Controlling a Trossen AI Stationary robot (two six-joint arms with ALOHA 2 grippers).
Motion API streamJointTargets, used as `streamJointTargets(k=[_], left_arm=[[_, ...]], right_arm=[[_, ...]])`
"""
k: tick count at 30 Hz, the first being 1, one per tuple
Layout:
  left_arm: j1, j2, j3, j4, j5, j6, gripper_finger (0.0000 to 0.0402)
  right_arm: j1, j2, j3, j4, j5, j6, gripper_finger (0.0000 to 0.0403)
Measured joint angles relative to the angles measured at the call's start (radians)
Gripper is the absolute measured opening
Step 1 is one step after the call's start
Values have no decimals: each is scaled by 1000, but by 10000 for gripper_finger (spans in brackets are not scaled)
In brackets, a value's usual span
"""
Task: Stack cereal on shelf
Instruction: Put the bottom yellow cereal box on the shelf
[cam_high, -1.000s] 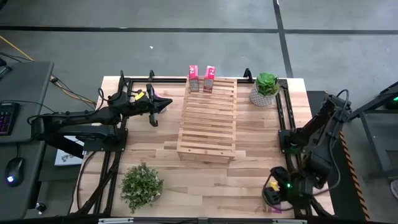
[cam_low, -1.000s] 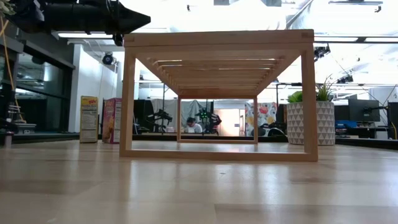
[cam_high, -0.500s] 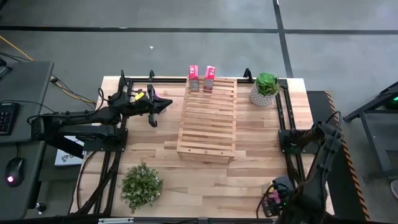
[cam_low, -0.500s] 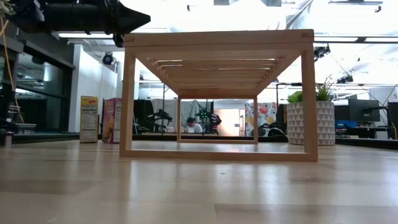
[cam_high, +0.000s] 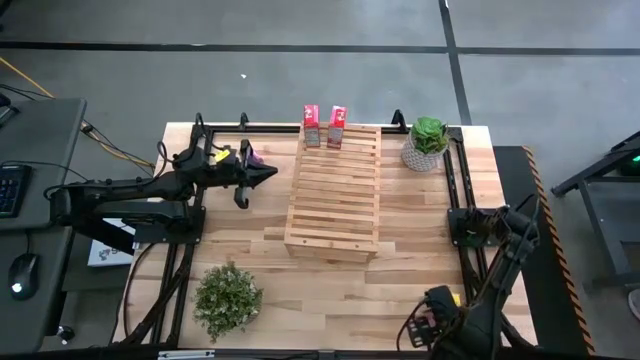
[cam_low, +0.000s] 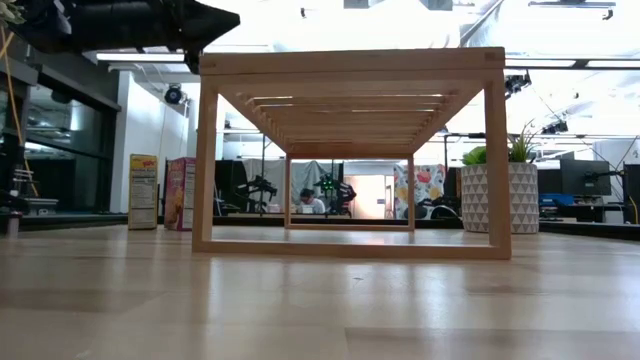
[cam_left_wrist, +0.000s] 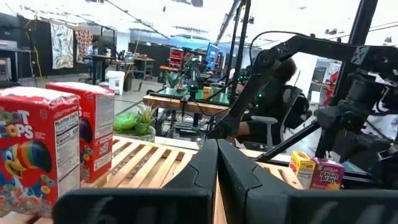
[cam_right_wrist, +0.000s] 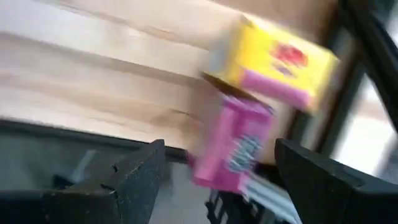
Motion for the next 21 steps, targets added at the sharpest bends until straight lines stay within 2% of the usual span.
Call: streamJointTargets(k=[2,5,10,13,17,21], left_arm=[[0,0,0,16,-1,24,3],[0,1,0,40,-6,55,3],[1,1,0,97,-31,104,3],[1,-1,0,125,-65,151,3],[1,1,0,104,-77,192,3],[1,0,0,70,-77,180,3]], right_arm=[[-22,-37,-20,6,91,-64,296],[-82,-107,-63,3,310,-212,296],[-240,-261,-184,2,692,-573,296],[-367,-358,-251,3,870,-841,296],[-534,-484,-290,1,997,-1049,296],[-654,-575,-315,6,972,-1152,296]])
